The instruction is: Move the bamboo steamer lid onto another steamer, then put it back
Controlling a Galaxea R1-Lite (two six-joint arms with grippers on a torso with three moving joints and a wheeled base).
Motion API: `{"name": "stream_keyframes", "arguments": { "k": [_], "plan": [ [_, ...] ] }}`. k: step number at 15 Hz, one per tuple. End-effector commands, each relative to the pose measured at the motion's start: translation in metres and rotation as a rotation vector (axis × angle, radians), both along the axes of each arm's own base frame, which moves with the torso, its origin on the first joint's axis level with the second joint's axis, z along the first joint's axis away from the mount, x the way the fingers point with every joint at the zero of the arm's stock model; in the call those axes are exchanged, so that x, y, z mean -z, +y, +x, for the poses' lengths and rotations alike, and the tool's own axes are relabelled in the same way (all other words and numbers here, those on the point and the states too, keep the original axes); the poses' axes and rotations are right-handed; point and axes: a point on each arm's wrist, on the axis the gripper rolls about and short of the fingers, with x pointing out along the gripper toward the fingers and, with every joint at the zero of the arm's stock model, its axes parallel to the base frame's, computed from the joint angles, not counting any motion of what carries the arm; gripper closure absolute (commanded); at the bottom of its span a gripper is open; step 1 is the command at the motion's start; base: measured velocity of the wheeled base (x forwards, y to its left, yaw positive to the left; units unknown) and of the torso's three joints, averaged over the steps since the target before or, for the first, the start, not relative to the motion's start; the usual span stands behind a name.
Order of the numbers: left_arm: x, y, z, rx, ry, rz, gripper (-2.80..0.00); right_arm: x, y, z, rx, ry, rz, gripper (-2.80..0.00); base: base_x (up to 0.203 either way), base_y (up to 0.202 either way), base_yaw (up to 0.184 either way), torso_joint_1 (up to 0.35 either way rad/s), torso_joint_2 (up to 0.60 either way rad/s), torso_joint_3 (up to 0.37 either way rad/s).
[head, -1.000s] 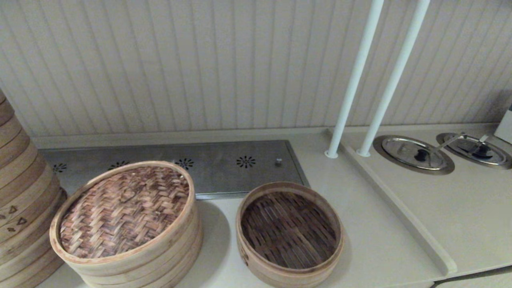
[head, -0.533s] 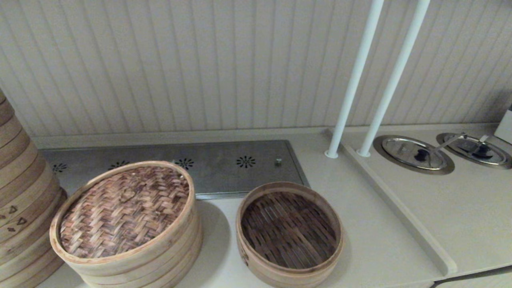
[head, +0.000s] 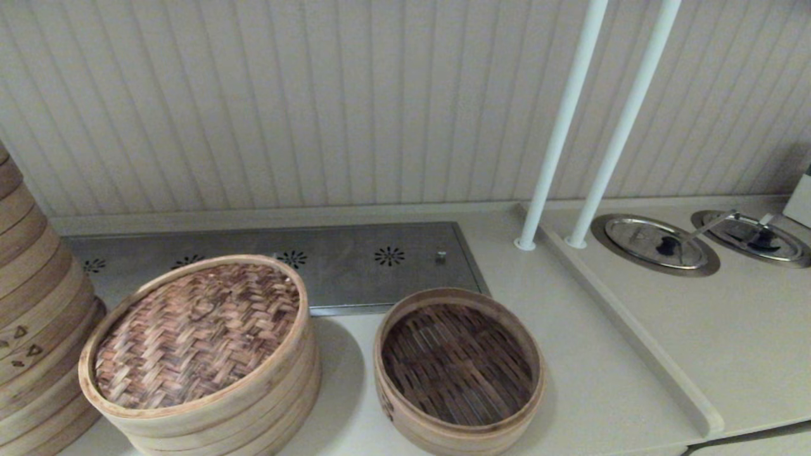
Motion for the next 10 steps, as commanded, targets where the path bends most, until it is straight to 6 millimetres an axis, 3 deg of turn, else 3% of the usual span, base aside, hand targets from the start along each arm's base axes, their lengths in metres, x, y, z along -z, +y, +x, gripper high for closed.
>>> {"name": "stream_keyframes", "arguments": {
  "k": [1, 10],
  "plan": [
    [0.0000, 0.0000, 0.0000, -0.001, 0.000, 0.000, 0.00, 0.0009, 0.0000, 0.0001, 0.000, 0.001, 0.001, 0.00, 0.000, 0.000, 0.000, 0.000, 0.00, 0.000],
    [0.0000, 0.0000, 0.0000, -0.001, 0.000, 0.000, 0.00, 0.0008, 0.0000, 0.0003, -0.001, 0.004, 0.001, 0.00, 0.000, 0.000, 0.000, 0.000, 0.00, 0.000]
  ]
}}
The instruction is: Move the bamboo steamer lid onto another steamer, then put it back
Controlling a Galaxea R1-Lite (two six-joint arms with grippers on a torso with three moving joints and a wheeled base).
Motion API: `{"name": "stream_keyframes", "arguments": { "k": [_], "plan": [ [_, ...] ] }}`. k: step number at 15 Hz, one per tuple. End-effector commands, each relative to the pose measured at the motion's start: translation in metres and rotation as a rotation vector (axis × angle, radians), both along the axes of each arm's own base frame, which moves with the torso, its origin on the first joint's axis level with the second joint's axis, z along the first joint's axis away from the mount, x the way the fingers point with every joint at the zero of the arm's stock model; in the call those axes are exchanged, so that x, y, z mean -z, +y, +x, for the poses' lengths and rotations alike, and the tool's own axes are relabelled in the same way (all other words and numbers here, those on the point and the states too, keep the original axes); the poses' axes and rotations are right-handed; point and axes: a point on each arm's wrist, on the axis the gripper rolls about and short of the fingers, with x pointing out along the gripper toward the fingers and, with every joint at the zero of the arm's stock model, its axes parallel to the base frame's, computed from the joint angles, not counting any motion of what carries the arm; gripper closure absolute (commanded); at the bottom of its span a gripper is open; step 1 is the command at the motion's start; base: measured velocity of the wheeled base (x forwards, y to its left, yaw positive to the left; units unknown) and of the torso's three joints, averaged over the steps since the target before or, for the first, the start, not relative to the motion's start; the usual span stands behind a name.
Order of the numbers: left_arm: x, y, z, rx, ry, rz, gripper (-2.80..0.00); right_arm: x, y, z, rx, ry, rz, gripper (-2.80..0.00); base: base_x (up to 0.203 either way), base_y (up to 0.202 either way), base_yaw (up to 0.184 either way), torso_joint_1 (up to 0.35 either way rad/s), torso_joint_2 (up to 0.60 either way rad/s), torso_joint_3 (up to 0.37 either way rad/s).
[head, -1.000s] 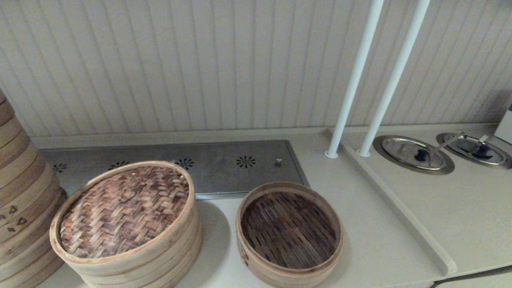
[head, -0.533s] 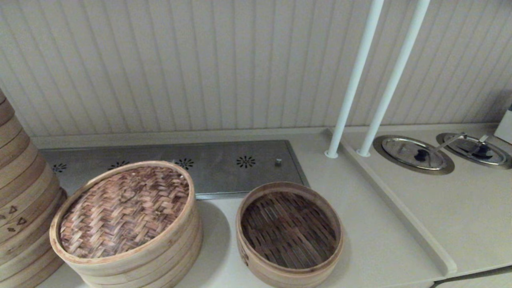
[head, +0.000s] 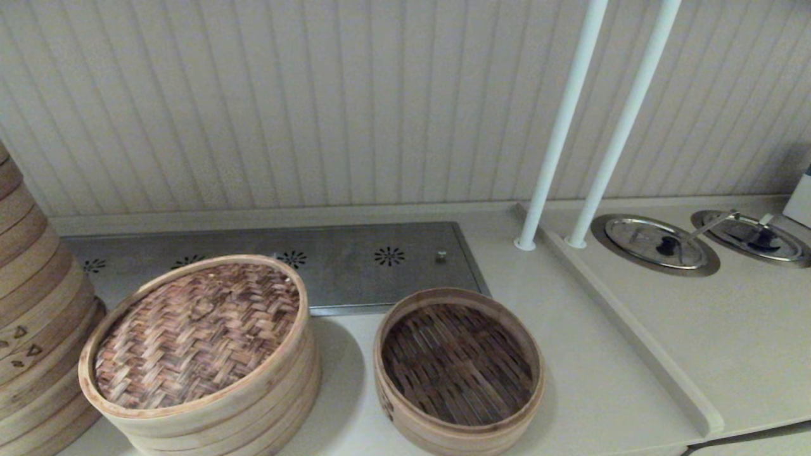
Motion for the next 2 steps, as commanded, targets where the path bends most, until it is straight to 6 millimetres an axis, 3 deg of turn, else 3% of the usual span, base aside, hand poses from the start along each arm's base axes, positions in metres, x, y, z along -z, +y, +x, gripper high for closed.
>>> {"name": "stream_keyframes", "arguments": {
  "k": [1, 2],
  "plan": [
    [-0.0001, 0.0000, 0.0000, -0.001, 0.000, 0.000, 0.00, 0.0008, 0.0000, 0.0003, 0.000, 0.003, 0.000, 0.00, 0.000, 0.000, 0.000, 0.000, 0.00, 0.000],
    [-0.0001, 0.0000, 0.0000, -0.001, 0.000, 0.000, 0.00, 0.0008, 0.0000, 0.0004, 0.000, 0.005, 0.000, 0.00, 0.000, 0.000, 0.000, 0.000, 0.00, 0.000]
  ]
}}
